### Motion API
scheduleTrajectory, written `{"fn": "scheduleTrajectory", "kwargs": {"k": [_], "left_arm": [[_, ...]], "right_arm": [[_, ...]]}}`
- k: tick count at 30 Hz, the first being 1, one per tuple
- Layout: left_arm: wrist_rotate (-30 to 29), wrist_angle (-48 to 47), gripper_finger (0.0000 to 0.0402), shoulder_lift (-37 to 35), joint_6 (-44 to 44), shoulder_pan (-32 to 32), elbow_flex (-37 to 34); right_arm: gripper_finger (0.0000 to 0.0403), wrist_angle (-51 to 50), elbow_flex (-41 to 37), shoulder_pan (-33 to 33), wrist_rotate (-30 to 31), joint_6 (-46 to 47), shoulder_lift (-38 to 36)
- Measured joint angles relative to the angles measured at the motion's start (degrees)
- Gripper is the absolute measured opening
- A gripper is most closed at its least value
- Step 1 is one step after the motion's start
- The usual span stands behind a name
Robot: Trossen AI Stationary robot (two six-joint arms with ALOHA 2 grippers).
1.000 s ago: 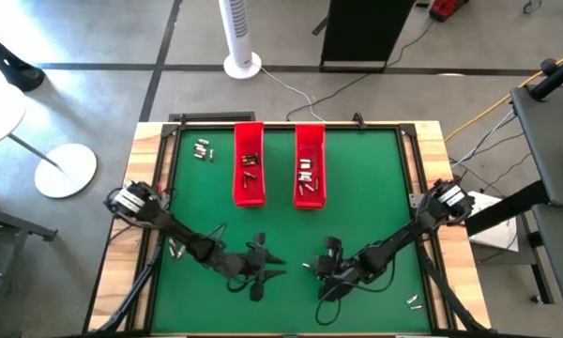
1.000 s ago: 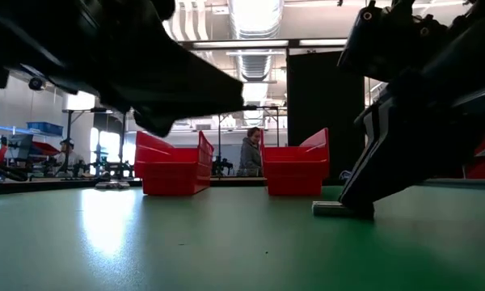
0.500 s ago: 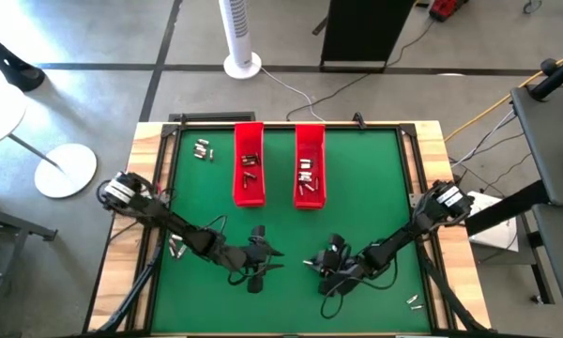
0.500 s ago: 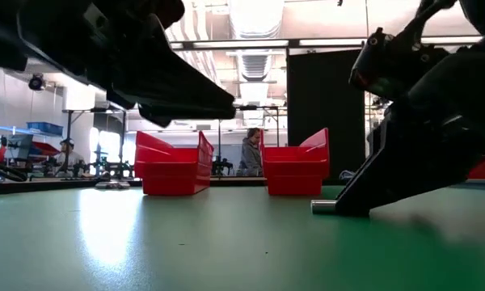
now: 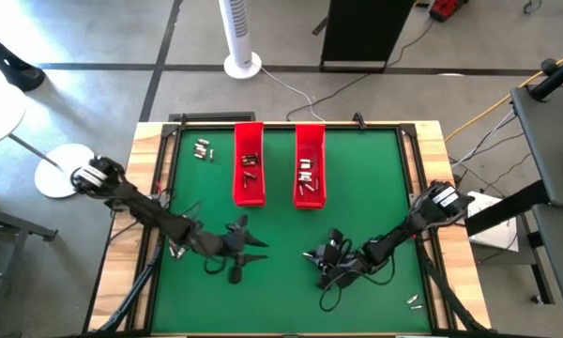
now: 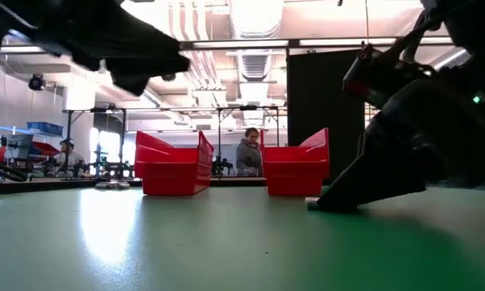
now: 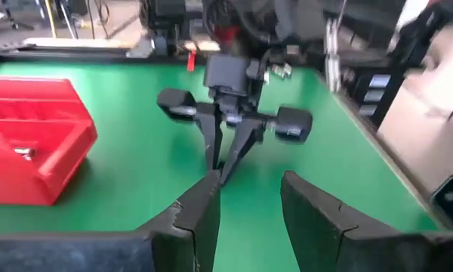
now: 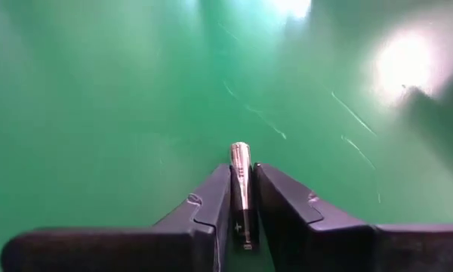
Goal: Sort batteries
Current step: Put the silver battery into the right red bin
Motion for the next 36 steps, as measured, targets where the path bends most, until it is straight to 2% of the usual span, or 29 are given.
{"fn": "scheduleTrajectory", "kwargs": {"k": [6, 11, 17, 27, 36], "left_arm": [[0.01, 10.47, 0.0121, -4.65, -7.55, -0.48, -12.44], [-0.06, 12.95, 0.0121, -6.43, -10.11, -0.53, -17.11], [-1.57, 12.68, 0.0121, -6.48, -8.71, -0.53, -17.86], [-1.66, 12.63, 0.0121, -6.35, -8.30, -0.53, -17.86], [-1.66, 12.66, 0.0121, -6.35, -8.30, -0.53, -17.86]], "right_arm": [[0.0074, 5.25, 0.08, -0.88, -0.72, 1.79, 6.62], [0.0068, 4.64, 0.14, -0.73, -1.48, 3.25, 7.55], [0.0055, 0.79, 0.30, -0.80, -4.21, 2.07, 5.68], [0.0038, 0.25, 0.21, -0.80, -5.84, 0.64, 4.75], [0.0038, -1.01, 0.03, -1.43, -7.49, -1.38, -1.19]]}}
